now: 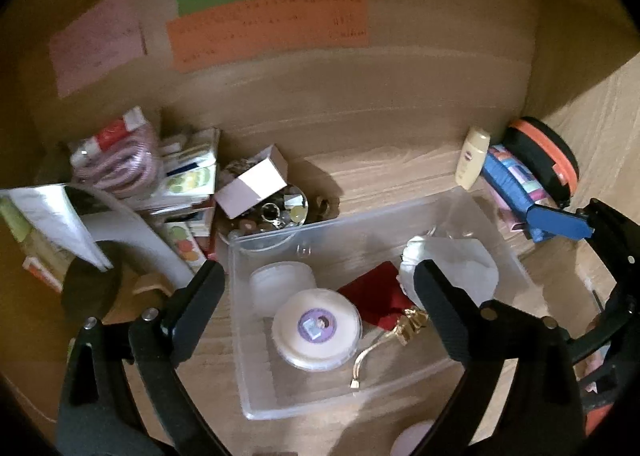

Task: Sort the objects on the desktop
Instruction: 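Release the white lid into the box with left tool while right tool drops the cloth bag, then withdraw both open tools from the box toward the remaining desk items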

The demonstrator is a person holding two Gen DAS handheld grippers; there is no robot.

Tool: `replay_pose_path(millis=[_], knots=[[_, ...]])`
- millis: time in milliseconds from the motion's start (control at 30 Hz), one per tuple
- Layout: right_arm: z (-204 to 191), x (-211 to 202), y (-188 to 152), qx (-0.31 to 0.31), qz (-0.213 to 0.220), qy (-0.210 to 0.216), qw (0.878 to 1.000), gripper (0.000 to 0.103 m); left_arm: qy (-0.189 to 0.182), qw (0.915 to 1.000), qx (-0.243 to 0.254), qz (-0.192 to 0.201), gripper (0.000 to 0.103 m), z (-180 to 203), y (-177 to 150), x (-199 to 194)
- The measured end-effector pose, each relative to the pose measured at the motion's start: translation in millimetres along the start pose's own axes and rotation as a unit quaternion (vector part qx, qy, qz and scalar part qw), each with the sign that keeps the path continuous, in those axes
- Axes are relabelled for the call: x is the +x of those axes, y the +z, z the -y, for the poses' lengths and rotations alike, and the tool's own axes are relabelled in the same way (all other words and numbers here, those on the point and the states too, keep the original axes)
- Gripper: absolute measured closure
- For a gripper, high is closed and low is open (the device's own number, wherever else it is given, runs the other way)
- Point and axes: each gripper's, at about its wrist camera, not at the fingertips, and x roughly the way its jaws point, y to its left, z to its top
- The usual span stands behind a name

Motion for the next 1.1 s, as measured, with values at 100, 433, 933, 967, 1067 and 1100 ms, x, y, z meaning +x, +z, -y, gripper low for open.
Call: replay_pose_path(millis=[100, 433, 933, 967, 1067, 1100], knots=[[-2, -8, -1, 0.007, 0.001, -0.001, 1.000, 0.009, 0.004, 0.9999, 0.000, 0.009, 0.006, -2, -4, -15], [-11, -45, -12, 0.027, 0.014, -0.017, 0.999, 0.005, 0.014, 0.9993, -0.002, 0.035, 0.005, -10, -31, -61], [-39, -77, -40, 0.029, 0.019, -0.022, 0.999, 0.002, 0.037, 0.9985, -0.025, 0.032, 0.004, -45, -90, -98], [-42, -77, -43, 0.030, 0.017, -0.021, 0.999, 0.002, 0.038, 0.9985, -0.027, 0.028, 0.004, -48, -95, -97], [-47, -77, -49, 0.030, 0.012, -0.020, 0.999, 0.002, 0.041, 0.9985, -0.033, 0.015, 0.004, -55, -108, -92], [-48, -76, -51, 0.031, 0.009, -0.017, 0.999, 0.002, 0.042, 0.9985, -0.036, 0.010, 0.004, -58, -113, -89]])
